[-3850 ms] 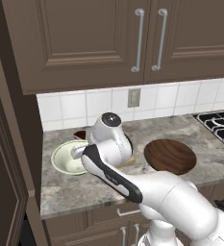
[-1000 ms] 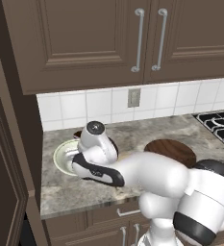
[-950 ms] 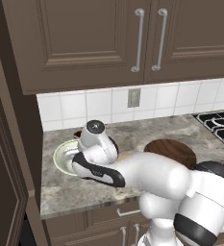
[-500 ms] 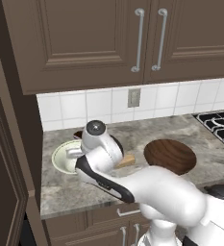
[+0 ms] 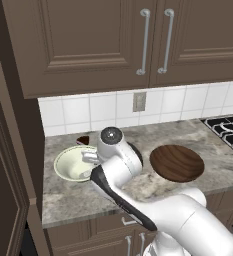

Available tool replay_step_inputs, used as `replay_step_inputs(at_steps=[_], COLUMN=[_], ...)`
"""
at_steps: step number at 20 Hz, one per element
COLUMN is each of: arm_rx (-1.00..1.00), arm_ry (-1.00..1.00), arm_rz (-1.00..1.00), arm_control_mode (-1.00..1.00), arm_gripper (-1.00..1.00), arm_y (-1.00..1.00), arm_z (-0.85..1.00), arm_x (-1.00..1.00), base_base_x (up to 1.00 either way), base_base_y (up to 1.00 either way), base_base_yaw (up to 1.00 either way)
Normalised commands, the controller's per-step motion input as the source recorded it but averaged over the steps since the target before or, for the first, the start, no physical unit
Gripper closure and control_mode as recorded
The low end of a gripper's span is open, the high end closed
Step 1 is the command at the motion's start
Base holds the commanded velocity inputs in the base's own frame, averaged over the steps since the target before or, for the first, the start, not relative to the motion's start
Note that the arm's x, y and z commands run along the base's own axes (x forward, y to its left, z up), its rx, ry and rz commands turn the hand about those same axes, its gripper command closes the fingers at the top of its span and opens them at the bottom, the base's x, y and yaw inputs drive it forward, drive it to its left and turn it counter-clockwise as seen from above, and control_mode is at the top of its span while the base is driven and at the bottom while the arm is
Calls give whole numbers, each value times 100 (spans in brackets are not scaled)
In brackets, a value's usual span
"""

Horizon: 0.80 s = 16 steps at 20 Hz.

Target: Pick both bowls and place them on the counter. Then place the cream cheese stick in one bowl and place the marshmallow in the other bowl.

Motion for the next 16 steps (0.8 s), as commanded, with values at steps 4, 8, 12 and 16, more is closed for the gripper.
replay_step_inputs(at_steps=[4,8,12,16], arm_rx=[11,11,10,9], arm_ry=[3,5,5,3], arm_rz=[-24,-25,-24,-16], arm_control_mode=[-100,-100,-100,-100], arm_gripper=[-100,-100,-100,-100], arm_y=[-67,-67,-62,-37], arm_z=[17,3,-7,-18], arm_x=[-12,-9,-4,0], base_base_x=[0,0,0,0], base_base_y=[0,0,0,0], base_base_yaw=[0,0,0,0])
